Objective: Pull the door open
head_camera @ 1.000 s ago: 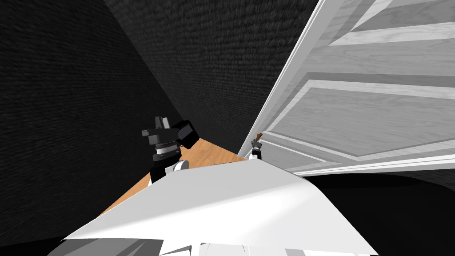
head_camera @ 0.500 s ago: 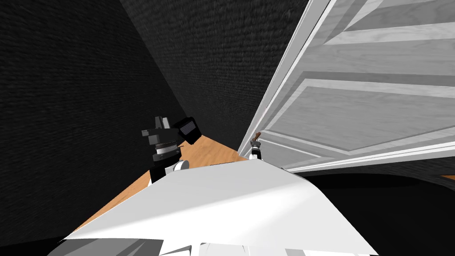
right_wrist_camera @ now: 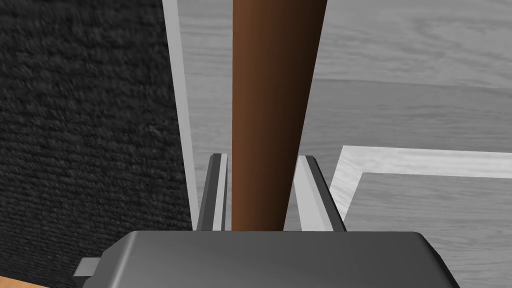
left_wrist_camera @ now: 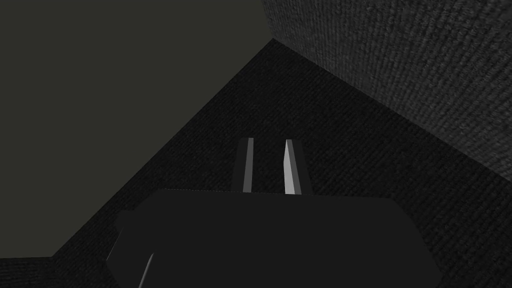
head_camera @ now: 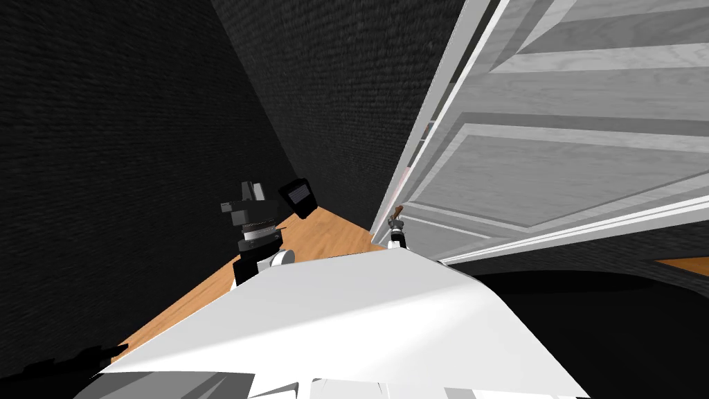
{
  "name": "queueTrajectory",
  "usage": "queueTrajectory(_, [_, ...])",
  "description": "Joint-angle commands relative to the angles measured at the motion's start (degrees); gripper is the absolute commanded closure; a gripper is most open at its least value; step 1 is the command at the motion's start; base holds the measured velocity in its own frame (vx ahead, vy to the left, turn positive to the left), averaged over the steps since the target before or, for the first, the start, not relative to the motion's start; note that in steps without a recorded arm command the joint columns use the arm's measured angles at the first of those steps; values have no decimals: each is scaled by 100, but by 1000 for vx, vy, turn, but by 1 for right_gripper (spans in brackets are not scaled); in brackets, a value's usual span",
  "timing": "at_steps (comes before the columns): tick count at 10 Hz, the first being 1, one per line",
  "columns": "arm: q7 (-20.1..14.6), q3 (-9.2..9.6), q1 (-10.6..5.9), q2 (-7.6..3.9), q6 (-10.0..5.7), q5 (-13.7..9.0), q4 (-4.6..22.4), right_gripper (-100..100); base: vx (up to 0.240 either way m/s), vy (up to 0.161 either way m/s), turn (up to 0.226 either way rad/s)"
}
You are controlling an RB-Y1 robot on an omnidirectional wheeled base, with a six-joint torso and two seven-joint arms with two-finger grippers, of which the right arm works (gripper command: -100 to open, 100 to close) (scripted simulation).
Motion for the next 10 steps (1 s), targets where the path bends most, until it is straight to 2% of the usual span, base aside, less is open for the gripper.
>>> queueTrajectory(1, [-72,85,15,-29,-5,53,-25,100,-135,3,62])
queueTrajectory(8, [-456,538,98,-184,-32,336,-159,100,-240,-11,67])
queueTrajectory(9, [-421,488,91,-181,-24,304,-159,100,-132,-23,37])
queueTrajectory(10, [-528,613,145,-219,-33,378,-197,100,-182,-13,95])
